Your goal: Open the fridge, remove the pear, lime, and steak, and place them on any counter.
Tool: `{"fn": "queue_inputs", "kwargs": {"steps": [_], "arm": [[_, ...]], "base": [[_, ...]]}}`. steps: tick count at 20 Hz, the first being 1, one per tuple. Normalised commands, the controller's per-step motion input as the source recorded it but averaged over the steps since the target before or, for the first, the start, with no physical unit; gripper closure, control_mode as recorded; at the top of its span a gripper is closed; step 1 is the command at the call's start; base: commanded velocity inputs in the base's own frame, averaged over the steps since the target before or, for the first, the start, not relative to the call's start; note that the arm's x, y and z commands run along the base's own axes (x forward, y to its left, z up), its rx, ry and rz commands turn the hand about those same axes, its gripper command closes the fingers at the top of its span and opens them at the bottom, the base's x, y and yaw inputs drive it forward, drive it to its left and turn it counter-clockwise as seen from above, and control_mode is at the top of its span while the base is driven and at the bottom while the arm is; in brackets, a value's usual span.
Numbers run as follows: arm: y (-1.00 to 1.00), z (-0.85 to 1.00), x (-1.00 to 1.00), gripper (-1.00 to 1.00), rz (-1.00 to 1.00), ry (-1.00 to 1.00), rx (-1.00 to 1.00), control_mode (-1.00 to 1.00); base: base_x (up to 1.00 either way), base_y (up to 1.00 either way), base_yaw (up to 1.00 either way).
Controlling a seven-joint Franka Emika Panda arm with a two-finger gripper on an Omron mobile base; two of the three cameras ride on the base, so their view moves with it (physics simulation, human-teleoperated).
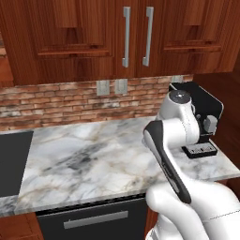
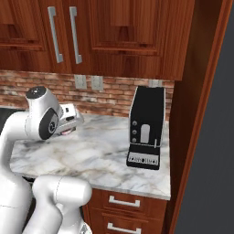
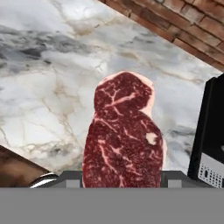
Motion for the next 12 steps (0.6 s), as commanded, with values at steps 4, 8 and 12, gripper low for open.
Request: {"fn": "queue_inputs", "kwargs": {"steps": [4, 8, 12], "arm": [[0.00, -0.73, 0.87, 1.00, 0.08, 0.20, 0.00, -1.00], [0.00, -0.81, 0.82, 1.00, 0.05, 0.13, 0.00, -1.00], [0.00, -0.83, 0.74, 1.00, 0.04, 0.09, 0.00, -1.00]], "base": [[0.00, 0.00, 0.00], [0.00, 0.00, 0.00], [0.00, 0.00, 0.00]]}}
